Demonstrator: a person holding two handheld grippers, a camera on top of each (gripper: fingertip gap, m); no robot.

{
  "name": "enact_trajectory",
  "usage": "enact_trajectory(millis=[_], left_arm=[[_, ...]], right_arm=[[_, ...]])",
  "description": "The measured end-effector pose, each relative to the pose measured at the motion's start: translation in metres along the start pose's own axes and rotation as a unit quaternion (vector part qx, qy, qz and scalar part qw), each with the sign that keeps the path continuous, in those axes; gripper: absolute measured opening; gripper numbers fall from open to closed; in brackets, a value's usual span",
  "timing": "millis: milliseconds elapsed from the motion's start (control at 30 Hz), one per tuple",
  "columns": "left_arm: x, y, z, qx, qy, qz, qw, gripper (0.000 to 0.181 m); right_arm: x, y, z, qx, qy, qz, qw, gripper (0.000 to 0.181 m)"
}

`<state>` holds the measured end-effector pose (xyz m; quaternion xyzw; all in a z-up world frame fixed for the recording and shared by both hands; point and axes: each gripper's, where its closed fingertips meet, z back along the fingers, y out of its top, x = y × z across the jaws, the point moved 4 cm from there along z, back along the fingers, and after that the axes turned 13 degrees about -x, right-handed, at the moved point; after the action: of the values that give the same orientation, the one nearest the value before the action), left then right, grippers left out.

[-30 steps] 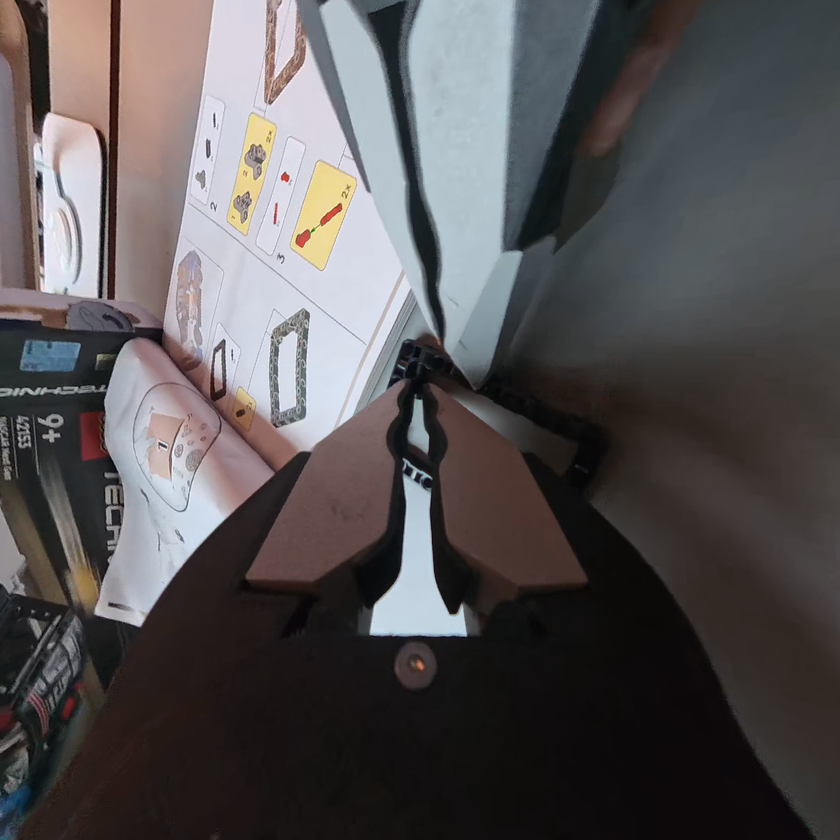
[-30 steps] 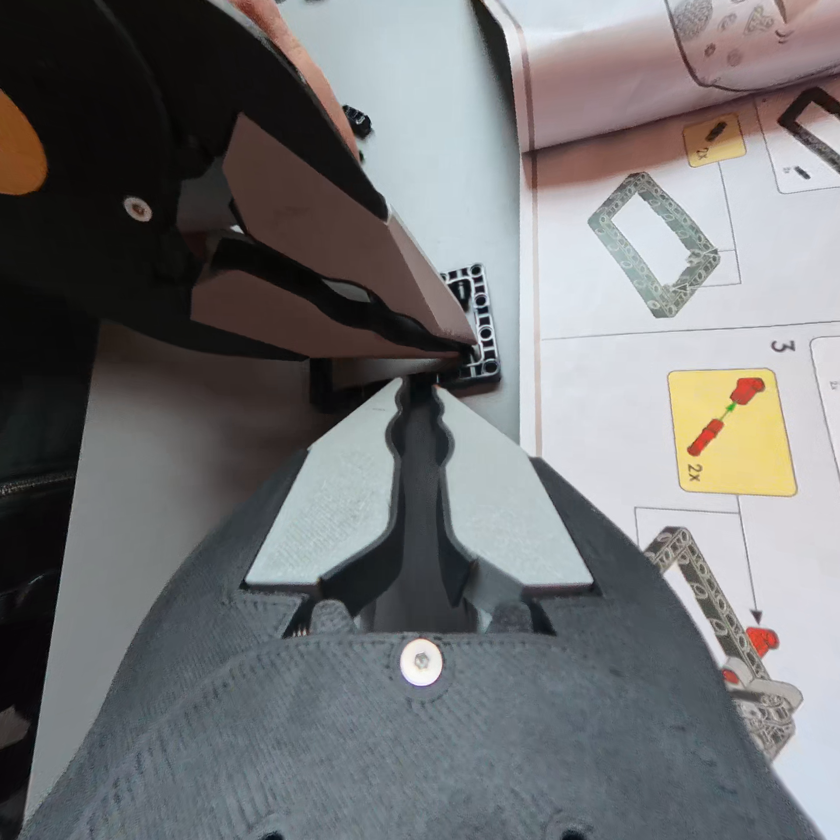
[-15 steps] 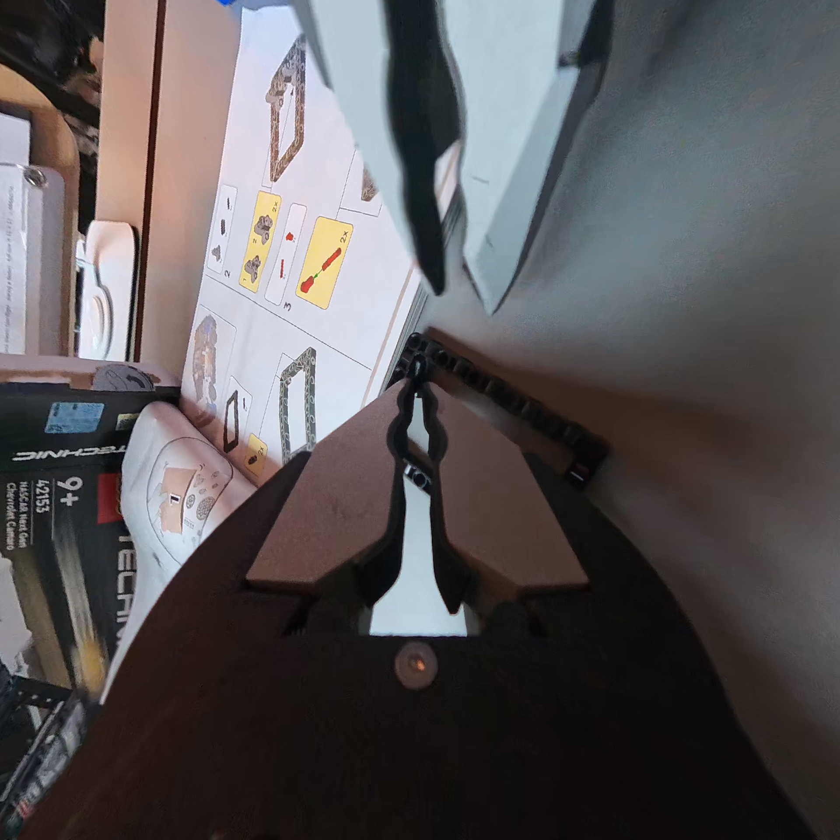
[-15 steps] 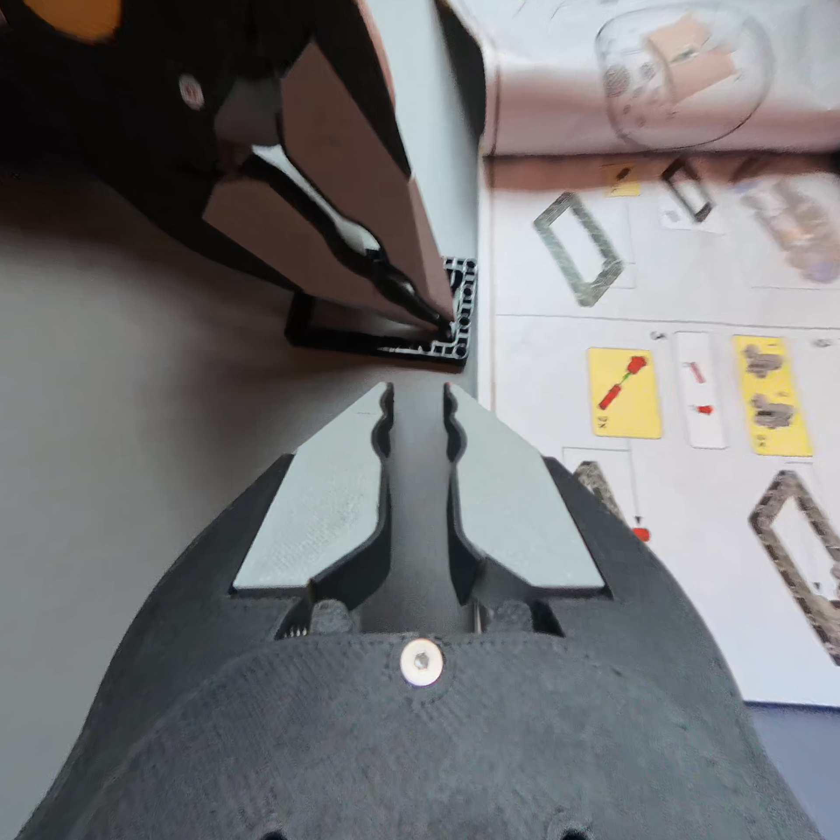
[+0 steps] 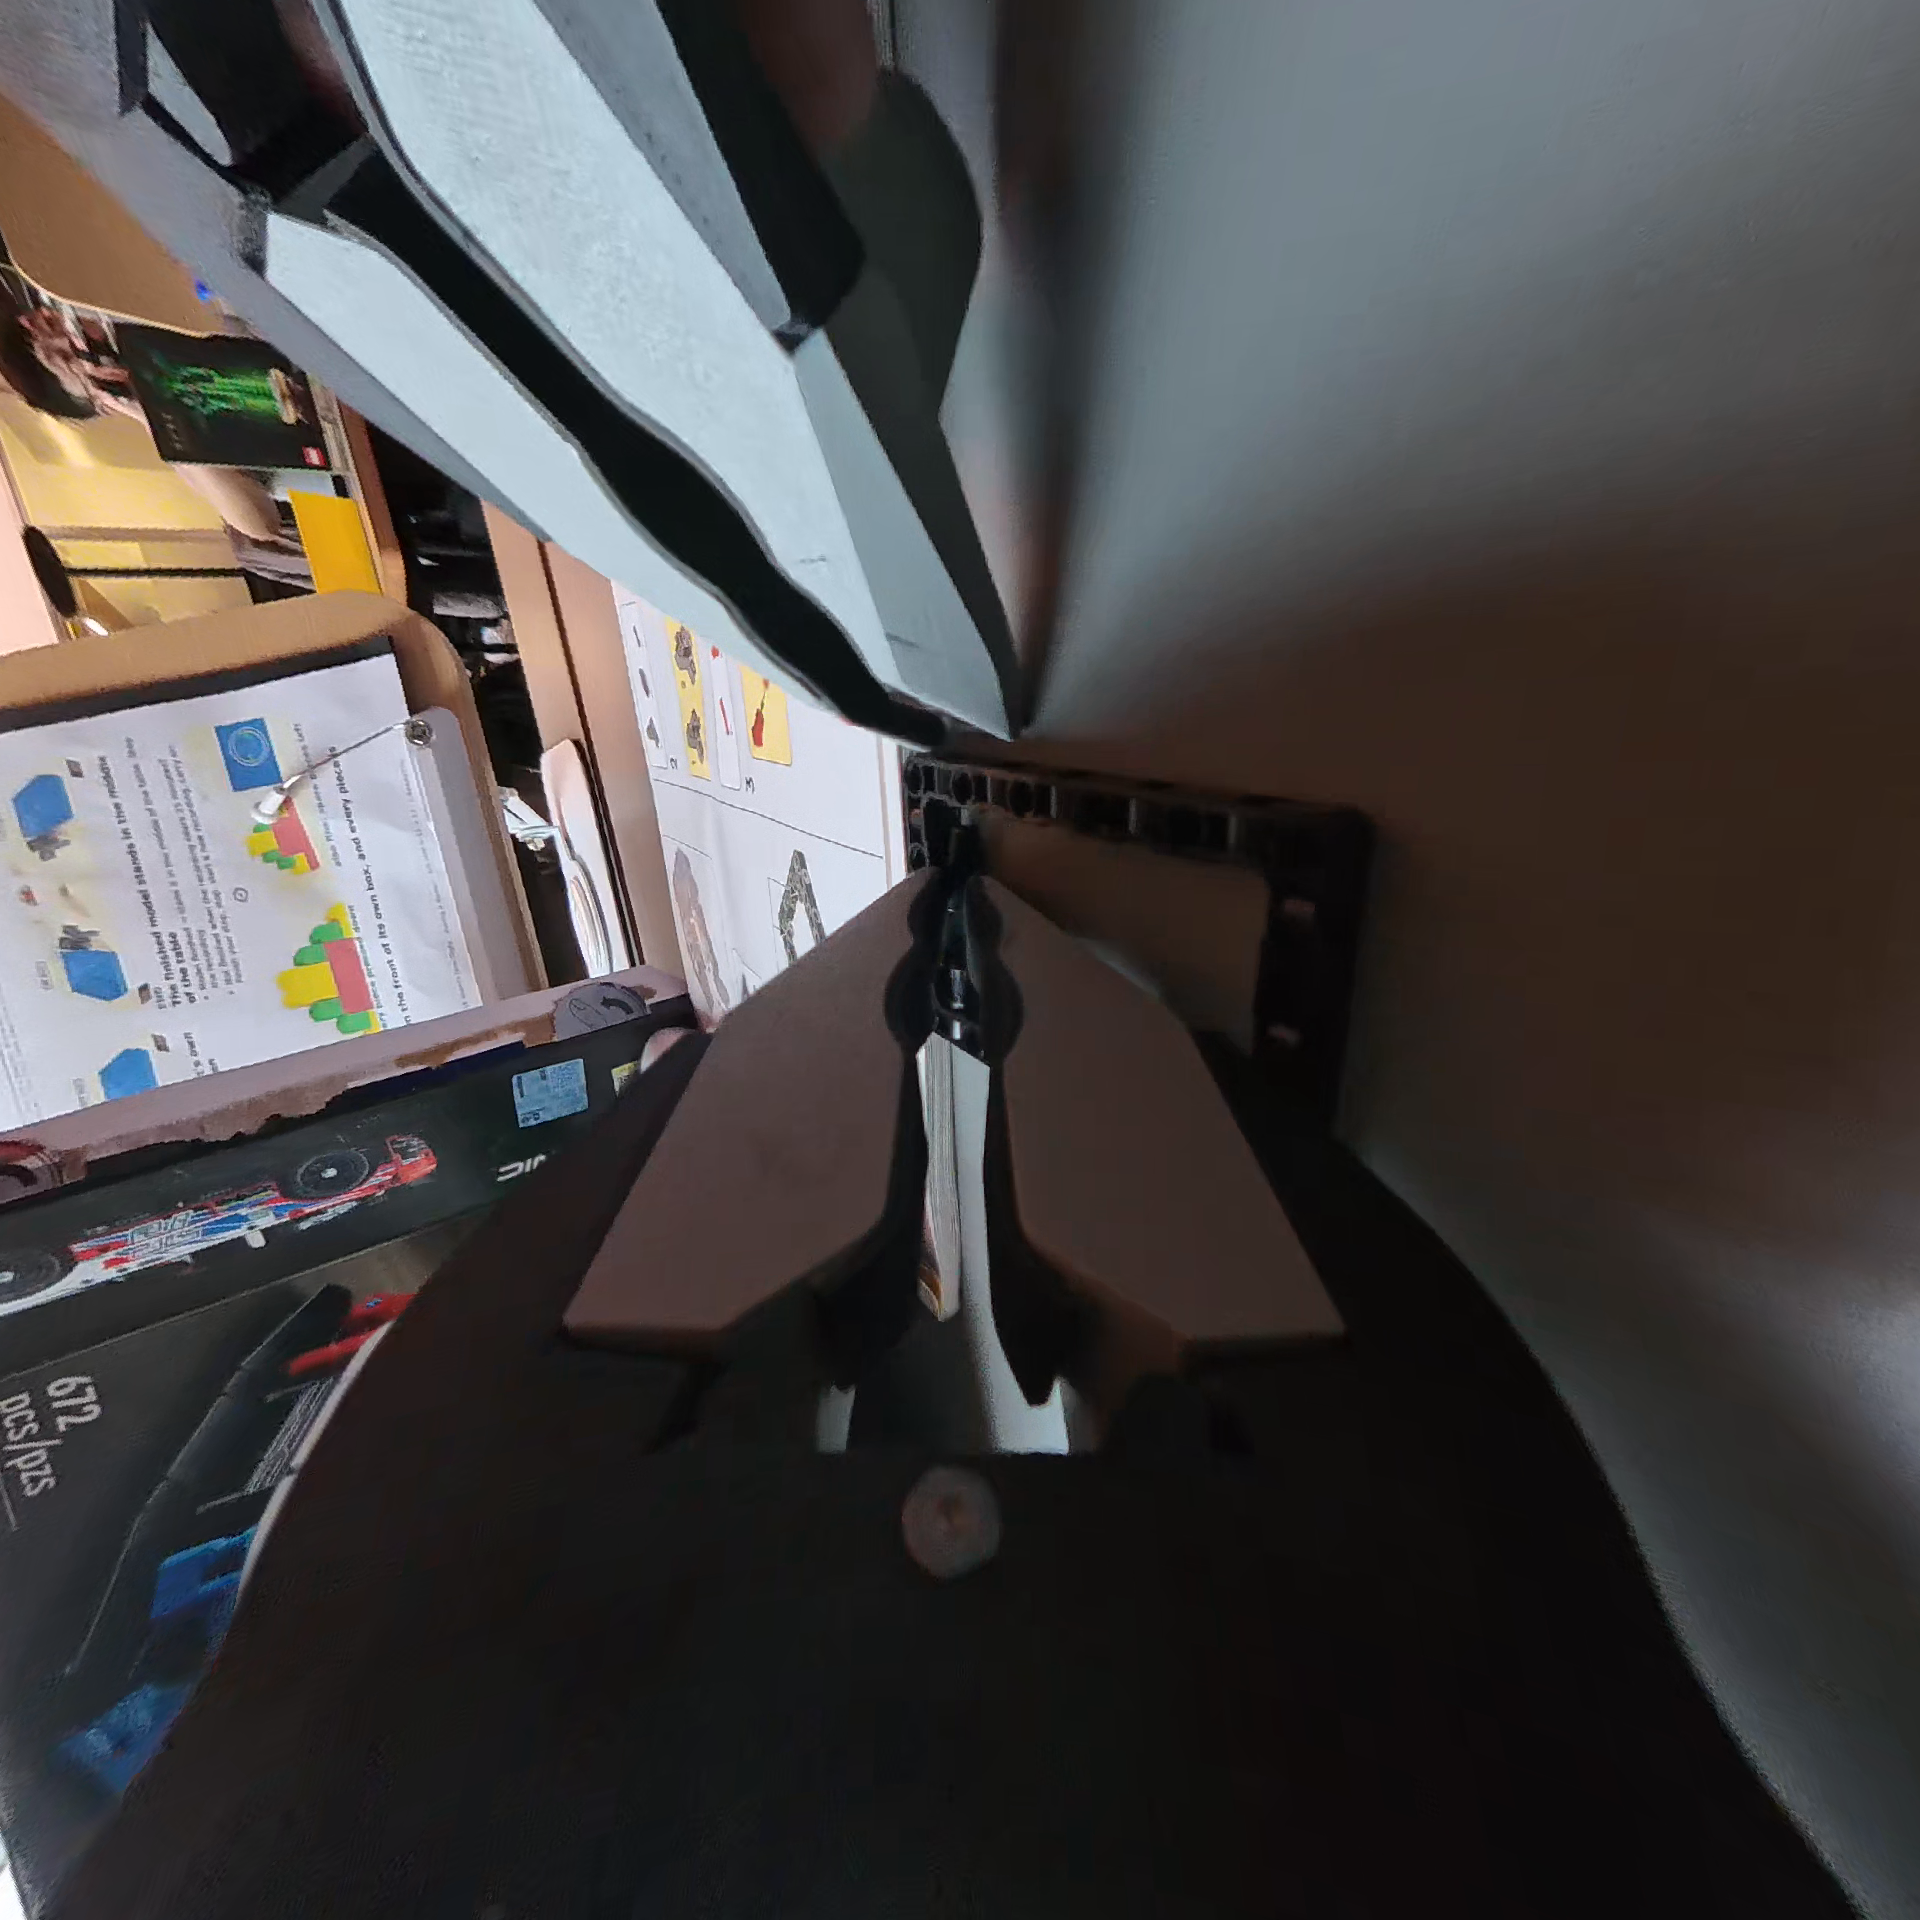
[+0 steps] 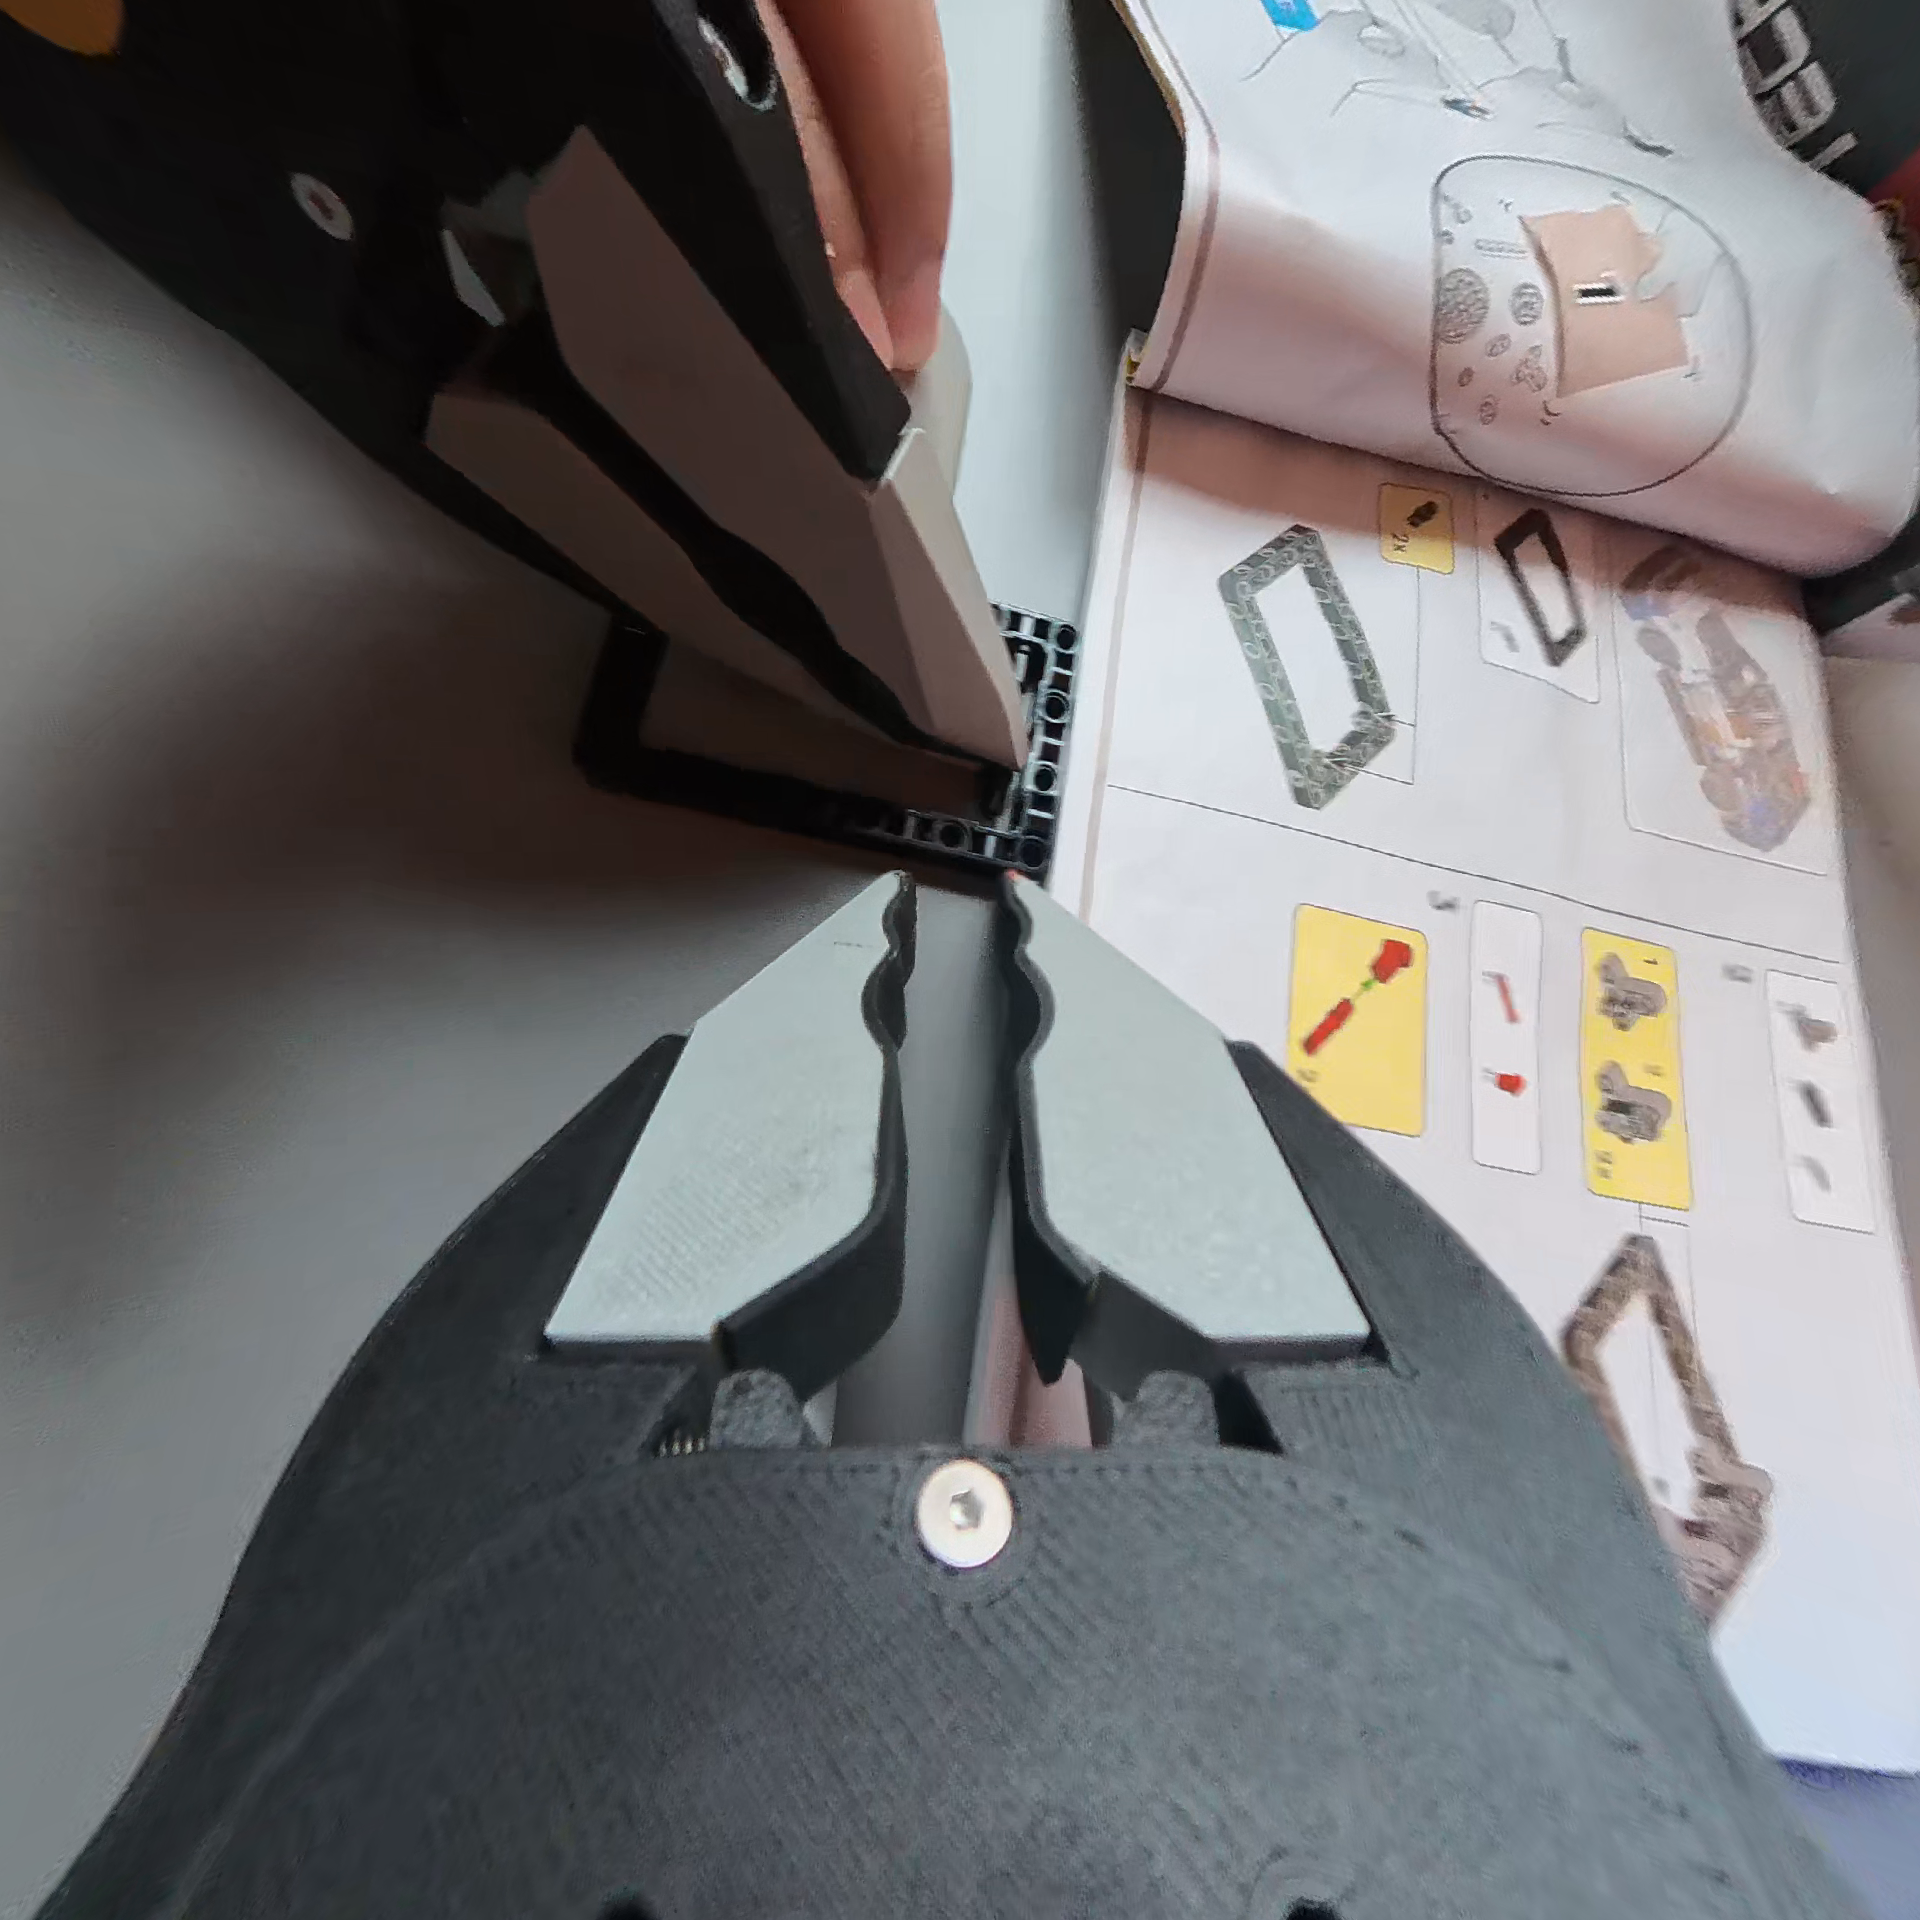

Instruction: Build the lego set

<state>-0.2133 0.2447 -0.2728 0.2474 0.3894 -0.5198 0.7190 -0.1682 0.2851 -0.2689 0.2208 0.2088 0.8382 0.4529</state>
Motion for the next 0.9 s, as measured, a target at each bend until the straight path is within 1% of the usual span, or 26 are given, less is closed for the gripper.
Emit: enact_trajectory(millis=[33, 133, 200, 267, 400, 467, 500, 533, 567, 667, 733, 900], left_arm=[[0.0, 0.0, 0.0, 0.002, 0.0, 0.001, 1.0, 0.001], [0.0, -0.001, 0.0, 0.01, -0.002, 0.02, 1.0, 0.001], [0.001, -0.002, 0.0, 0.011, 0.001, 0.017, 1.0, 0.001], [0.001, -0.003, 0.001, 0.008, -0.002, 0.019, 1.0, 0.001], [0.005, -0.003, 0.008, 0.015, -0.001, 0.011, 1.0, 0.001], [0.009, -0.003, 0.012, 0.018, 0.008, 0.001, 1.0, 0.001], [0.01, -0.003, 0.013, 0.018, 0.012, -0.003, 1.0, 0.002], [0.012, -0.003, 0.015, 0.022, 0.016, -0.008, 1.0, 0.002], [0.013, -0.003, 0.016, 0.026, 0.02, -0.012, 0.999, 0.001], [0.013, -0.003, 0.017, 0.032, 0.04, -0.019, 0.998, 0.002], [0.012, -0.002, 0.015, 0.031, 0.041, -0.021, 0.998, 0.001], [0.009, -0.001, 0.011, 0.032, 0.045, -0.036, 0.998, 0.001]], right_arm=[[0.002, -0.001, 0.001, -0.003, -0.011, 0.006, 1.0, 0.013], [0.002, 0.002, 0.005, 0.011, 0.014, -0.001, 1.0, 0.025], [0.004, 0.007, 0.006, 0.026, 0.022, -0.002, 0.999, 0.029], [0.0, 0.006, 0.0, 0.013, 0.035, 0.011, 0.999, 0.027], [-0.005, 0.006, 0.001, 0.015, 0.033, 0.031, 0.999, 0.015], [-0.01, 0.007, 0.002, 0.014, 0.033, 0.043, 0.998, 0.017], [-0.011, 0.006, 0.003, 0.011, 0.031, 0.047, 0.998, 0.022], [-0.01, 0.006, 0.005, 0.011, 0.025, 0.043, 0.999, 0.032], [-0.007, 0.005, 0.006, 0.014, 0.025, 0.035, 0.999, 0.034], [-0.005, 0.006, 0.004, 0.02, 0.048, 0.015, 0.999, 0.03], [-0.004, 0.004, -0.001, 0.001, 0.051, 0.016, 0.999, 0.027], [-0.003, 0.003, -0.002, 0.001, 0.087, -0.006, 0.996, 0.021]])
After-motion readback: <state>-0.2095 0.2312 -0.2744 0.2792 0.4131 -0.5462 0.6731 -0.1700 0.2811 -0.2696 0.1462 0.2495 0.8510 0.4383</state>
